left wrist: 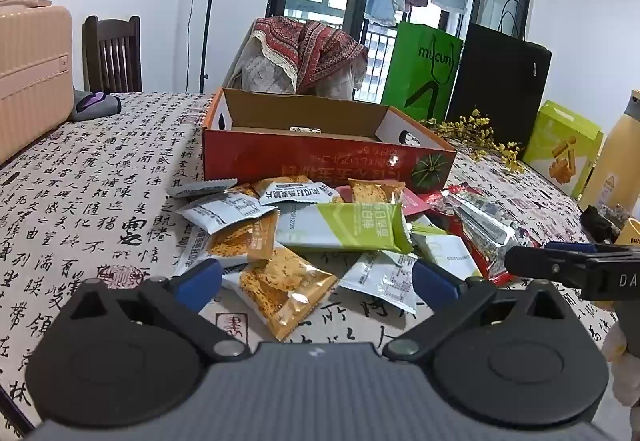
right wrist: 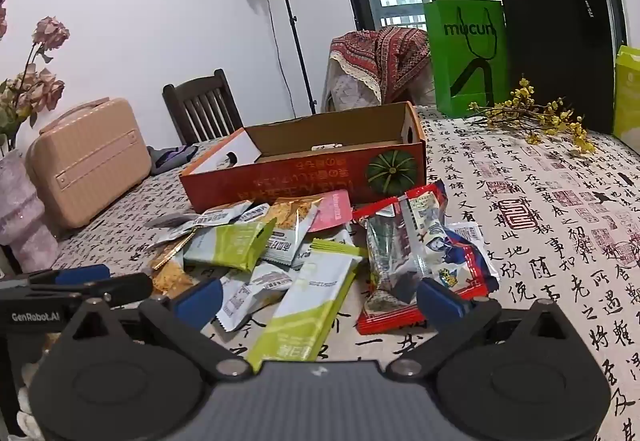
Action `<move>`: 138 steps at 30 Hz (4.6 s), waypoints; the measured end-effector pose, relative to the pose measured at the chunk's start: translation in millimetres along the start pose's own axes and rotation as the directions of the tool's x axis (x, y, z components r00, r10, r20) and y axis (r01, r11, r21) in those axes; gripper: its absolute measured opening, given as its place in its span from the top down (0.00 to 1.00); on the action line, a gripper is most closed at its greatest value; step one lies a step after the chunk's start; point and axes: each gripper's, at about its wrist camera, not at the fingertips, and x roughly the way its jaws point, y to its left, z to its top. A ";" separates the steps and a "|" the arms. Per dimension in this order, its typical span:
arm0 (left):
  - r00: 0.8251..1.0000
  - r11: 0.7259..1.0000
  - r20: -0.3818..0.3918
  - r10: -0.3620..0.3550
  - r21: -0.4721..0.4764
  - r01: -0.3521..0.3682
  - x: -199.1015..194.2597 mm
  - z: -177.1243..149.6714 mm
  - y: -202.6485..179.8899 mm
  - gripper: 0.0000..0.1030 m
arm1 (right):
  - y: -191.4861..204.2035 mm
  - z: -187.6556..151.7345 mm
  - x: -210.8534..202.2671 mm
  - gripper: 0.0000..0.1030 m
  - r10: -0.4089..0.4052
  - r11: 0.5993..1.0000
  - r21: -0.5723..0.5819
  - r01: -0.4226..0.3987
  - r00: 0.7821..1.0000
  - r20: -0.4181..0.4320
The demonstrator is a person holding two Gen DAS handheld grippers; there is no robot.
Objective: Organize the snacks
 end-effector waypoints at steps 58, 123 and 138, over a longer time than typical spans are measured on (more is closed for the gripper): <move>1.000 0.998 -0.009 -0.025 -0.065 0.024 3.7 -3.6 12.1 0.00 | 1.2 -3.5 7.6 0.00 0.003 1.000 0.009 -0.003 1.000 0.000; 0.962 0.952 -0.170 0.214 -0.186 -0.244 66.3 11.1 27.4 0.12 | -9.9 -6.2 14.2 0.00 -0.017 0.999 0.042 0.017 1.000 0.008; 0.981 0.976 -0.130 0.147 -0.143 -0.165 31.0 -5.6 45.3 0.52 | -10.7 -6.5 18.1 0.00 -0.029 0.999 0.028 0.029 1.000 0.007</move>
